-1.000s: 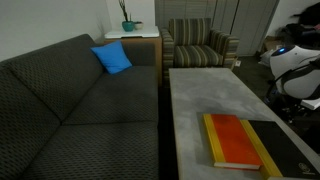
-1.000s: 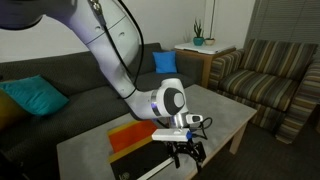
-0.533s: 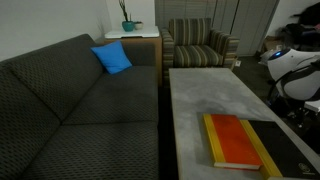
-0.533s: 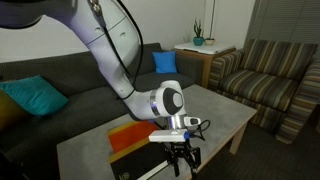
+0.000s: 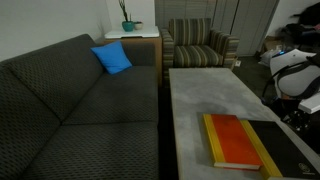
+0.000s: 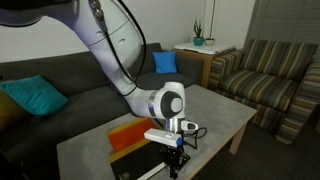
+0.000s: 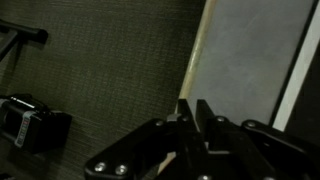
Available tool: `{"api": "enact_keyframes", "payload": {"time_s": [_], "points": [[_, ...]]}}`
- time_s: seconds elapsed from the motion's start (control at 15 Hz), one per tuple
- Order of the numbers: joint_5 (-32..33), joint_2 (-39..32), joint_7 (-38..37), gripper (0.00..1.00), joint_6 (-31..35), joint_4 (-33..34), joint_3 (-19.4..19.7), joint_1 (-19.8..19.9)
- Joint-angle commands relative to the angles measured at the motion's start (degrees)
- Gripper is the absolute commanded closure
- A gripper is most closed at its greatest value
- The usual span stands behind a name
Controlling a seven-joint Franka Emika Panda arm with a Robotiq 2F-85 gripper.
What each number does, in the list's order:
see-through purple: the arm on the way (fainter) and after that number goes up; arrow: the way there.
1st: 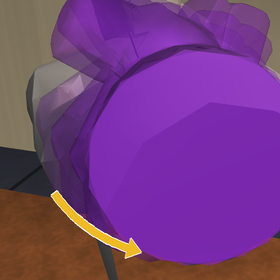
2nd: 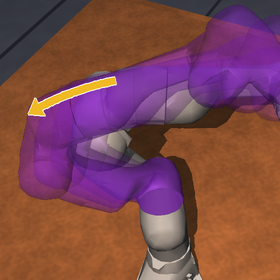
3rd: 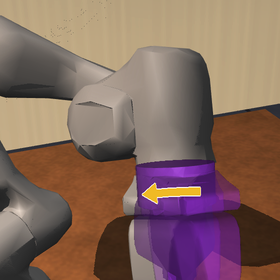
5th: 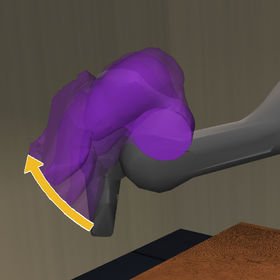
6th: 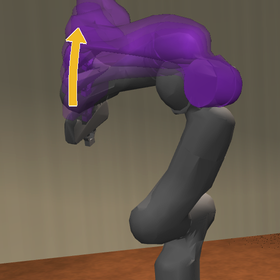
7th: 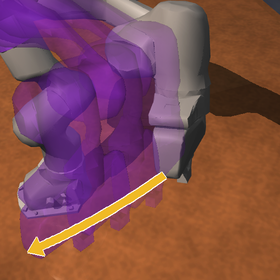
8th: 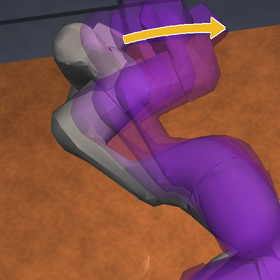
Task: Open the book cover on the right
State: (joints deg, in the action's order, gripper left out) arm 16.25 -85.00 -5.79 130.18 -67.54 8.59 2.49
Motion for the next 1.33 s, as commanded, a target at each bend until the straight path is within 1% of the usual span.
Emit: {"api": "enact_keyframes", "payload": {"time_s": [0.0, 0.2, 0.53, 0.67, 0.73, 1.0, 1.27], "points": [[-4.2, 0.0, 1.6, 1.00, 0.3, -0.1, -2.7, 1.3], [-7.2, 0.0, 3.5, 1.00, 0.3, -0.3, -4.7, 2.2], [-12.0, 0.0, 10.6, 1.00, -0.3, 0.5, -8.7, 5.9], [-12.6, 0.1, 12.3, 1.00, 0.3, 0.4, -8.7, 6.6], [-13.4, 0.2, 13.9, 1.00, -0.1, 0.6, -9.5, 7.5], [-14.8, 0.3, 17.4, 1.00, -0.5, 1.5, -10.8, 9.0], [-15.9, 0.5, 20.0, 1.00, -3.7, 3.9, -12.1, 9.6]]}}
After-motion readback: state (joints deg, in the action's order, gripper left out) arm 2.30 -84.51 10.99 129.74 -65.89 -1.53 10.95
